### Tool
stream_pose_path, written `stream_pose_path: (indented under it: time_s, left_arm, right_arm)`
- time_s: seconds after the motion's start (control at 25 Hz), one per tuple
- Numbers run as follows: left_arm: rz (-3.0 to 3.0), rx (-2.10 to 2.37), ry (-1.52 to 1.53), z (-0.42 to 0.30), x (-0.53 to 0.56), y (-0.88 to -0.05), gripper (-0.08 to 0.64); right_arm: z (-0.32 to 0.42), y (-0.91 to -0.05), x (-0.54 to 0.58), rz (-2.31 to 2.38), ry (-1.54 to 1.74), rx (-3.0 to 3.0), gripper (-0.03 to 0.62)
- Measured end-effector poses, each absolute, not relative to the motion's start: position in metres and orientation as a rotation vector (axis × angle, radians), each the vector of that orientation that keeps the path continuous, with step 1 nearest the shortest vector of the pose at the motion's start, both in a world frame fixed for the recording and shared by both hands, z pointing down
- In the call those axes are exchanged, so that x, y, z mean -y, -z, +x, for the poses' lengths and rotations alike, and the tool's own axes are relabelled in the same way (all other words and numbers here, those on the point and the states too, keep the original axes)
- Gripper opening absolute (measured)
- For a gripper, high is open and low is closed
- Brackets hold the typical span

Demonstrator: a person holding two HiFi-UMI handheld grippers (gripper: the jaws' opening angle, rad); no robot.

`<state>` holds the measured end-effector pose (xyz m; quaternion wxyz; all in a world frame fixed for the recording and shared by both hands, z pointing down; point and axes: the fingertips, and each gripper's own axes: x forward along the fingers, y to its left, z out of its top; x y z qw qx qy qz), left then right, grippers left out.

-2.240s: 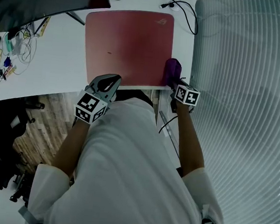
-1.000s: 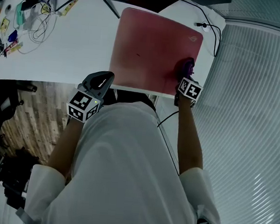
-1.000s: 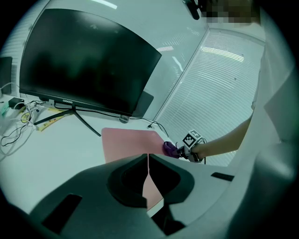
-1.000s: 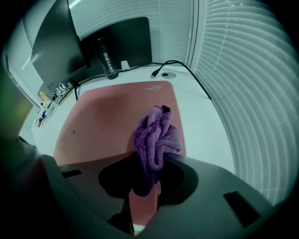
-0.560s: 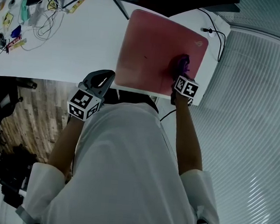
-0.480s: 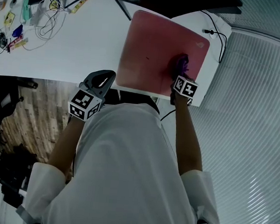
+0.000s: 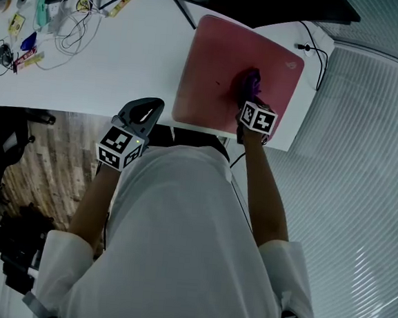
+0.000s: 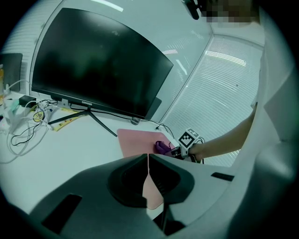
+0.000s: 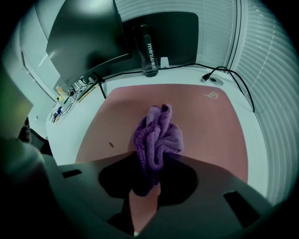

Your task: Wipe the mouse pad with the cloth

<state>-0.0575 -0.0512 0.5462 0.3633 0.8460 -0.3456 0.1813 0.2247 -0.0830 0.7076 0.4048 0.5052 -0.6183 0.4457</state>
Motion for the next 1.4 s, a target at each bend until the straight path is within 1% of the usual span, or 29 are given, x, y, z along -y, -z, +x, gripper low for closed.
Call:
stream_pose_path:
  time_s: [1.16, 1.4]
  left_arm:
    - [2.143, 0.983, -0.387, -0.123, 0.058, -0.553, 0.023]
    - [2.154, 0.962, -0.369, -0.127, 0.054, -0.557, 0.023]
  right_arm:
    - [0.028, -0.708, 0.087, 0.942, -1.201, 1.803, 0.112]
    - [0.000, -0.697, 0.090, 0.908, -1.211, 1.849, 0.112]
